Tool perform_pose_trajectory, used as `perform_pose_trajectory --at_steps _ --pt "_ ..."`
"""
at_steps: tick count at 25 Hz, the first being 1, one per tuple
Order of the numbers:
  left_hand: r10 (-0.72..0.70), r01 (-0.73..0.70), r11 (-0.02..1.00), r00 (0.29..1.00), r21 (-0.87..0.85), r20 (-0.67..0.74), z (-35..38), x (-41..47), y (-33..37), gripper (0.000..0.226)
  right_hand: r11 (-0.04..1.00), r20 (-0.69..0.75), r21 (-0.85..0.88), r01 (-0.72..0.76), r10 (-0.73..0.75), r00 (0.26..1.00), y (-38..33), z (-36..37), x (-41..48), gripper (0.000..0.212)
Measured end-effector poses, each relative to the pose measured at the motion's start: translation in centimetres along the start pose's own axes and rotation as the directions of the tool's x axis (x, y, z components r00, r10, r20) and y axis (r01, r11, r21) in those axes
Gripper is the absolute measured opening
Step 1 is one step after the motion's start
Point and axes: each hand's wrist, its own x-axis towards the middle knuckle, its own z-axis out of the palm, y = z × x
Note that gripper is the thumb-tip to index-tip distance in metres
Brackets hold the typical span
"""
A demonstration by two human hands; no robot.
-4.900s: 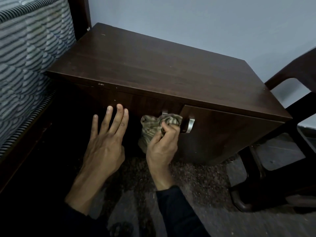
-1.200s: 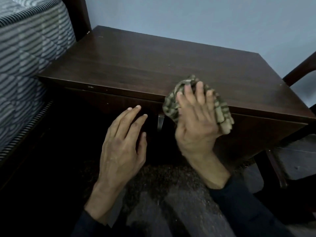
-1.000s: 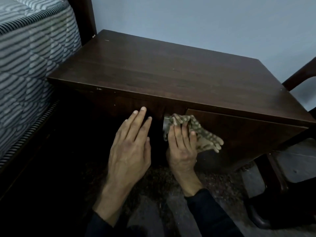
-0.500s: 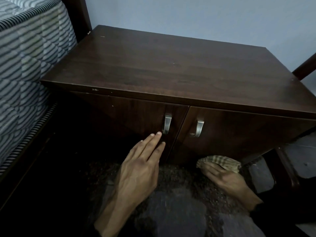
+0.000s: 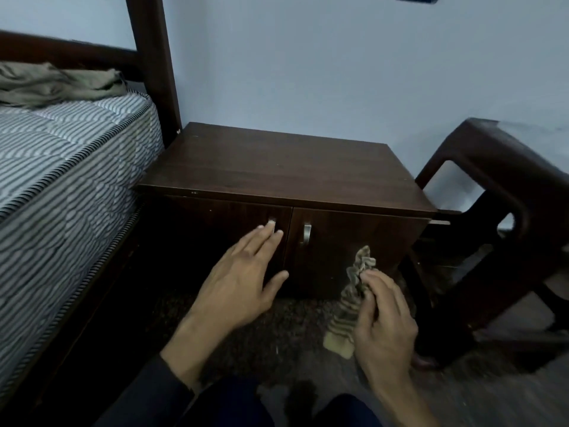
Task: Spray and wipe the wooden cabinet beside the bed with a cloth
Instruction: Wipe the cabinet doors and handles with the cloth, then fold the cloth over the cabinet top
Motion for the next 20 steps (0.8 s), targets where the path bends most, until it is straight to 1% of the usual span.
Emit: perform_pose_trajectory --at_steps 1,3,6,8,11,14,17,20 --pt "-0.006 0.005 1.0 1.0 -0.009 -0.014 -1.0 -0.2 0.5 0.073 0.999 -0.017 0.041 -0.015 0.016 1.0 -1.3 -0.9 0.4 0.032" --pt "-0.002 0.001 1.0 0.999 -0.021 -0.037 -2.5 -0.2 1.6 0.074 0.996 -0.019 0.085 0.002 0.0 1.0 -3.1 -2.1 1.8 0.032" --pt "0.006 -0.008 0.999 0.999 -0.041 -0.044 -3.6 1.0 2.6 0.074 0.994 -0.013 0.106 0.027 -0.025 1.0 -3.4 -2.0 5.1 0.026" --pt "-0.016 0.015 0.999 1.0 -0.049 -0.017 -3.6 3.0 2.4 0.074 0.994 -0.012 0.113 0.009 -0.008 1.0 -2.8 -1.0 7.7 0.027" --pt "-0.059 0.062 0.993 0.998 -0.096 0.039 -4.3 7.9 1.7 0.074 0.989 0.015 0.143 -0.036 0.035 0.999 -2.1 0.2 12.8 0.028" --pt "-0.074 0.081 0.989 0.996 -0.125 0.058 -7.2 13.9 1.8 0.072 0.983 0.05 0.165 -0.076 0.068 0.996 -2.3 -0.2 18.8 0.03" --pt "-0.05 0.059 0.988 0.996 -0.143 0.069 -10.8 20.0 2.8 0.072 0.973 0.047 0.188 -0.133 0.127 0.991 -2.6 -1.6 24.4 0.026" --pt "-0.008 0.016 0.989 0.999 -0.15 0.05 -13.5 25.7 3.6 0.071 0.945 0.002 0.242 -0.219 0.225 0.974 -1.7 -2.8 28.8 0.021"
